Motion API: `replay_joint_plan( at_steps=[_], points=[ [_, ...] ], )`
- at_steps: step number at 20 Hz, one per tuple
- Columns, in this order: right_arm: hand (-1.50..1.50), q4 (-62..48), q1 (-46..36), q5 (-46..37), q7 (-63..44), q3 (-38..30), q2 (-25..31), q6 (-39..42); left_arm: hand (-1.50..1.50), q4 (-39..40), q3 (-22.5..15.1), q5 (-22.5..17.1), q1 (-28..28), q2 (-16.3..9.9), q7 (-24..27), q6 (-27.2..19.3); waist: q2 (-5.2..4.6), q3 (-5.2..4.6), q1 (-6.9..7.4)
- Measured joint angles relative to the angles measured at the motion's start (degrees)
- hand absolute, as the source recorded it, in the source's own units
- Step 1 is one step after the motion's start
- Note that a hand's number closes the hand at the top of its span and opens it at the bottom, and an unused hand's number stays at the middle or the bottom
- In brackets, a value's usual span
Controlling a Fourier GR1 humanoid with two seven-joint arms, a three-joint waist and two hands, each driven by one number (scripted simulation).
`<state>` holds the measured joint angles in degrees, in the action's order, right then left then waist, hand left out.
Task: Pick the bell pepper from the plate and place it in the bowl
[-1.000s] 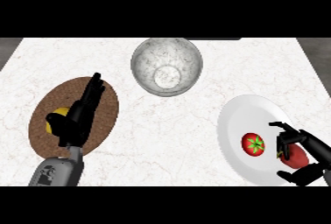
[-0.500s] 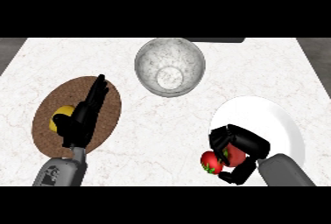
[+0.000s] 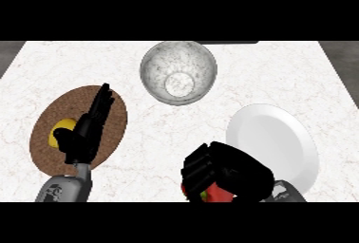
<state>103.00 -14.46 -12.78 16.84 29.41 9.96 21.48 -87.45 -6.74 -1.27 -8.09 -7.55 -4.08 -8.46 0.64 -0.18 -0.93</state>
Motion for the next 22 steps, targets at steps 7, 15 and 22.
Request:
replay_joint_plan(
  at_steps=[7,15,22],
  points=[
    [1.50,15.3,-8.4,1.7,-25.4,-3.4,-5.0,0.6,0.00,-1.2,0.1,0.2,0.2,0.0,-0.7,0.5,-0.29,0.09,0.54],
    [1.50,12.5,-25.8,4.1,-42.9,-9.6,-9.1,-2.9,0.00,-0.3,0.5,0.9,-1.2,0.7,-0.9,1.0,-0.52,0.12,1.10],
    [1.50,-1.0,-37.4,0.9,-43.2,-13.5,-8.6,-4.8,0.00,0.6,0.8,0.8,-0.8,1.4,0.4,1.7,-0.68,0.12,1.43]
  ],
)
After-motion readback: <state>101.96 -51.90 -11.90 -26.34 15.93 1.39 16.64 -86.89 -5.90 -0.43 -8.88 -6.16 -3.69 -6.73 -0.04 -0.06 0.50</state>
